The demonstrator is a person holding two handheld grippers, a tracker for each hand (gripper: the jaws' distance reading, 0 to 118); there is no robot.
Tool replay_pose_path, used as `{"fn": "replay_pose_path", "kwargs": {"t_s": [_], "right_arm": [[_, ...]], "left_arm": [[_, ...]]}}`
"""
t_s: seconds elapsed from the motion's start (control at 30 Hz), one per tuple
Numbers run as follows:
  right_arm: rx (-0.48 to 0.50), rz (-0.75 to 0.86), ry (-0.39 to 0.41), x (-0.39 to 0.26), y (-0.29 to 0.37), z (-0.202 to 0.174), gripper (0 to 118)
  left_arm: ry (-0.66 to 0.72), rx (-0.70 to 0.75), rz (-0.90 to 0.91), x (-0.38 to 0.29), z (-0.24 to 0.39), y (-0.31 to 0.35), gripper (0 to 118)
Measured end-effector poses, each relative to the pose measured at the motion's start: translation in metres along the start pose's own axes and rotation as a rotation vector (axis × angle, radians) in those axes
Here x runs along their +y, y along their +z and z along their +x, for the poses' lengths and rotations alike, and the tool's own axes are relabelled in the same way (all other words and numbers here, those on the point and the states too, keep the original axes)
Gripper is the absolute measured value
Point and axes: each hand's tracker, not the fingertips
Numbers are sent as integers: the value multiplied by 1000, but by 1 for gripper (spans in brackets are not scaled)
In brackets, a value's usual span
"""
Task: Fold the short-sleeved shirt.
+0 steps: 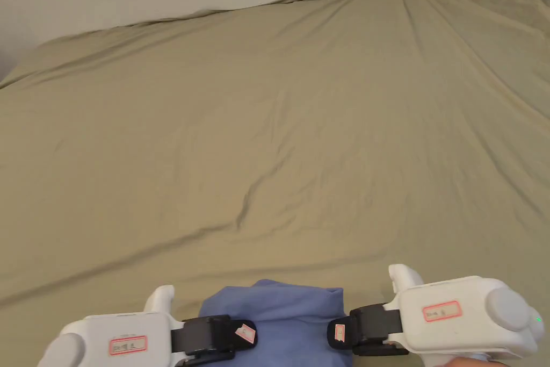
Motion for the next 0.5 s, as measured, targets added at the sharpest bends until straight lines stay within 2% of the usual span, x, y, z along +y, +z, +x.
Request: {"fn": "replay_pose_path", "kwargs": {"t_s": [0.03, 0.1, 0.17, 0.23, 0.3, 0.37, 0.4, 0.5], "right_arm": [[71, 25, 4, -4, 11, -6, 3], [187, 78, -11, -11, 34, -15, 3], [251, 116, 17, -16, 58, -28, 3], [271, 149, 61, -20, 79, -36, 3], [229, 179, 103, -24, 95, -37, 3], [188, 190, 99, -29, 106, -33, 3], [167, 199, 81, -31, 109, -30, 3], [75, 233, -74, -35, 115, -17, 3]], "left_arm": [[35, -33, 15, -1, -1, 14, 50], [18, -62, 35, 4, 6, 50, 50], [-27, 14, 56, 14, -5, 90, 50], [-33, 140, 68, 24, -14, 133, 50], [6, 265, 67, 34, -37, 169, 50], [28, 358, 47, 50, -69, 205, 50], [33, 377, 40, 54, -79, 218, 50], [85, 491, 49, 71, -110, 252, 50]]}}
